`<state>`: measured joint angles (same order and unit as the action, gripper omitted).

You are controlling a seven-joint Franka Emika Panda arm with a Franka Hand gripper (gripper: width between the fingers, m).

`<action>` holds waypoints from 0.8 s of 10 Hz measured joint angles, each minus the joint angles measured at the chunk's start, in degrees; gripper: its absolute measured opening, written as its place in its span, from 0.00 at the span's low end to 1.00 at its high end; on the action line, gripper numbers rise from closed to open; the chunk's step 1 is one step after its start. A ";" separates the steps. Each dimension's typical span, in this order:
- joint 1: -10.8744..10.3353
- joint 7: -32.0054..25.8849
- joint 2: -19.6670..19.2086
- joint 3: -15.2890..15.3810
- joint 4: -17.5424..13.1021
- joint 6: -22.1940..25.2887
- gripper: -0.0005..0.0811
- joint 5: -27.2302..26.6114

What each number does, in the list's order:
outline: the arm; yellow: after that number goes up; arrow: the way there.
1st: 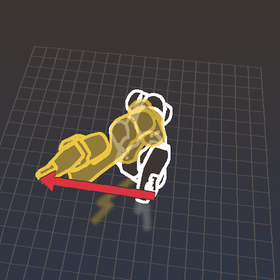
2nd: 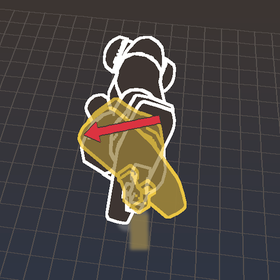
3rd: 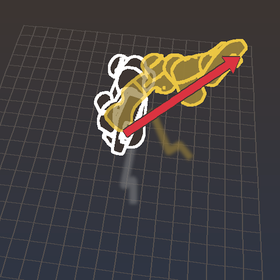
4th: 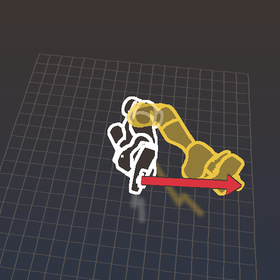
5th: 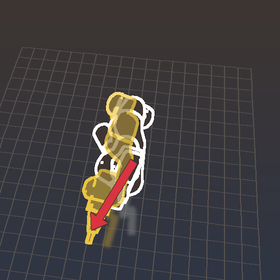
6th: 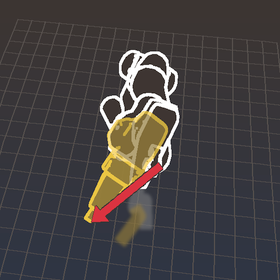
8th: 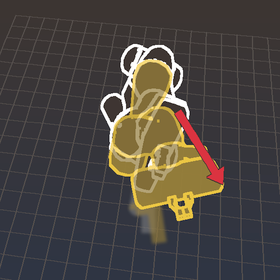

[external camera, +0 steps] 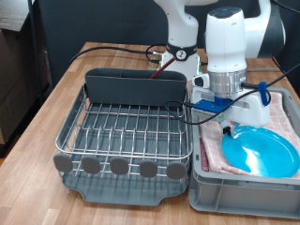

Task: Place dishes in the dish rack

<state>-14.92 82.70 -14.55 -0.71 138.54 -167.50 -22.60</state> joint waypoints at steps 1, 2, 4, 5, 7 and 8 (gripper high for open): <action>-1.43 3.04 0.51 -1.94 -0.26 1.67 0.06 3.36; -2.63 6.01 1.19 -3.66 -0.51 3.51 0.06 6.61; -4.05 10.92 2.86 -5.88 -1.02 7.03 0.05 11.88; -4.32 13.10 3.78 -6.47 -1.32 9.08 0.05 14.26; -4.39 17.27 5.83 -7.08 -2.15 14.05 0.04 18.84; -4.39 19.27 6.97 -7.20 -2.62 16.97 0.04 21.01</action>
<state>-19.31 101.97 -7.58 -7.91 135.92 -150.53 -1.60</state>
